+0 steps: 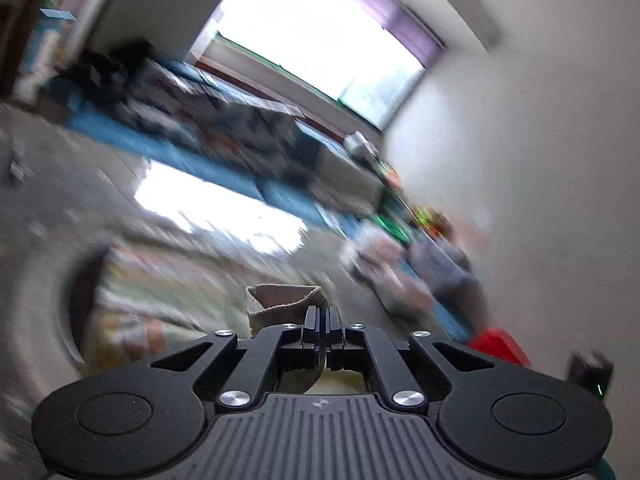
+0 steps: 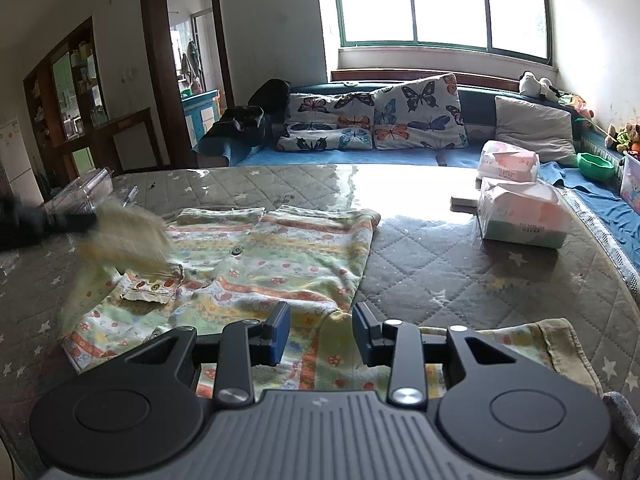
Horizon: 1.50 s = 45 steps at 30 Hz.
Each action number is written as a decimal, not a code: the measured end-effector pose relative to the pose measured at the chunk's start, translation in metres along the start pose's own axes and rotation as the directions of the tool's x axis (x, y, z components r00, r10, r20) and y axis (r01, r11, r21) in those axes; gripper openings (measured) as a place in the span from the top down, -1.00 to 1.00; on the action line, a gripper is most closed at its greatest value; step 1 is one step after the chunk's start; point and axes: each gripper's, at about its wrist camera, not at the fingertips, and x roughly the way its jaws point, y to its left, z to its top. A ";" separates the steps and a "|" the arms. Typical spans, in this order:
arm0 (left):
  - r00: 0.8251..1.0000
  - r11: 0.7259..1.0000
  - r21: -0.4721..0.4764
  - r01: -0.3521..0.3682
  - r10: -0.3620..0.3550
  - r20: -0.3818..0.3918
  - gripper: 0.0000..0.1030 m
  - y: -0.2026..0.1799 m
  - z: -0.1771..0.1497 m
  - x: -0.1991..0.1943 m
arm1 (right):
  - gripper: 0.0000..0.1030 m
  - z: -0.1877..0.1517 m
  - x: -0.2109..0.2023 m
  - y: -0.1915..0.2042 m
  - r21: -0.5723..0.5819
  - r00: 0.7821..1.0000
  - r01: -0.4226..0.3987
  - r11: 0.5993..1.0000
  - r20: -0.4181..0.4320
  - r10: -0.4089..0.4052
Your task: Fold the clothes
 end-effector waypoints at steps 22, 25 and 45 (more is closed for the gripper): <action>0.948 0.940 0.180 -0.291 0.309 -0.079 0.30 0.069 -0.036 -0.030 | 0.34 -0.020 0.071 0.059 -0.070 0.962 -0.167 0.983 -0.230 0.147; 0.937 0.930 0.172 -0.324 0.341 -0.081 0.24 0.081 -0.039 -0.034 | 0.49 -0.022 0.073 0.061 -0.072 0.960 -0.169 0.983 -0.238 0.147; 0.922 0.924 0.166 -0.345 0.367 -0.127 0.68 0.107 -0.049 -0.039 | 0.86 0.011 0.082 0.064 -0.140 0.991 -0.057 0.989 -0.131 0.038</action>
